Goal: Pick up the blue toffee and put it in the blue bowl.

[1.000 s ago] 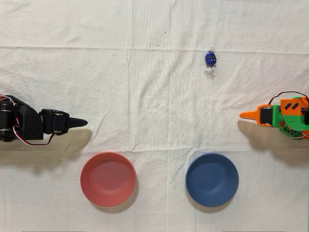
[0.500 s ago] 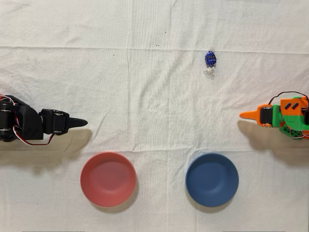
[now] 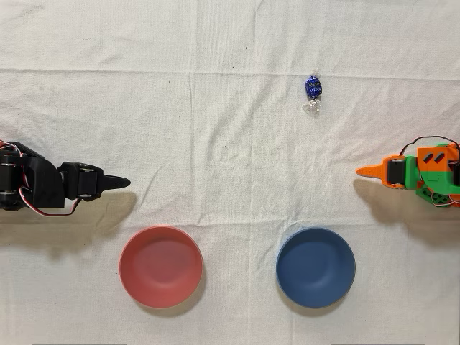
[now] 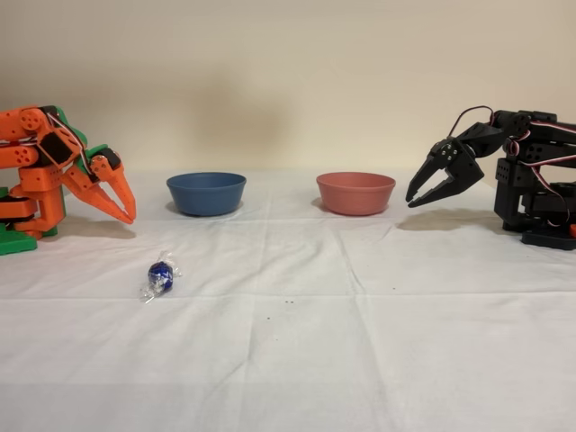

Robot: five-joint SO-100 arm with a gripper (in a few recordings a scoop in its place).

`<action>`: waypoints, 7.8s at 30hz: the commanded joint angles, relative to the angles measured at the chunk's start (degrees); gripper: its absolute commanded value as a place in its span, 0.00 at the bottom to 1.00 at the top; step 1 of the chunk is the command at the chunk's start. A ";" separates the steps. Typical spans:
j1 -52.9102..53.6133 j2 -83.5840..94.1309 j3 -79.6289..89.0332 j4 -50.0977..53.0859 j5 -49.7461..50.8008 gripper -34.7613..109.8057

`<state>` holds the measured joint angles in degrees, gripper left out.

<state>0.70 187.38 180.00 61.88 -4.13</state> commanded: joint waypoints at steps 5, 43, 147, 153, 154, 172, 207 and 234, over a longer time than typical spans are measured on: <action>0.97 -0.26 -0.97 0.18 -0.35 0.24; 13.45 -42.98 -47.90 2.20 -7.56 0.24; 31.03 -109.25 -79.89 -6.15 -27.42 0.50; 31.73 -110.21 -79.89 -6.15 -27.69 0.50; 31.82 -110.39 -79.89 -6.15 -27.77 0.50; 32.70 -113.91 -81.47 -7.56 -29.44 0.48; 31.82 -108.54 -78.84 -6.59 -30.94 0.34; 5.45 -85.17 -100.90 23.12 -24.17 0.34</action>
<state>10.20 97.47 87.10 82.27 -28.83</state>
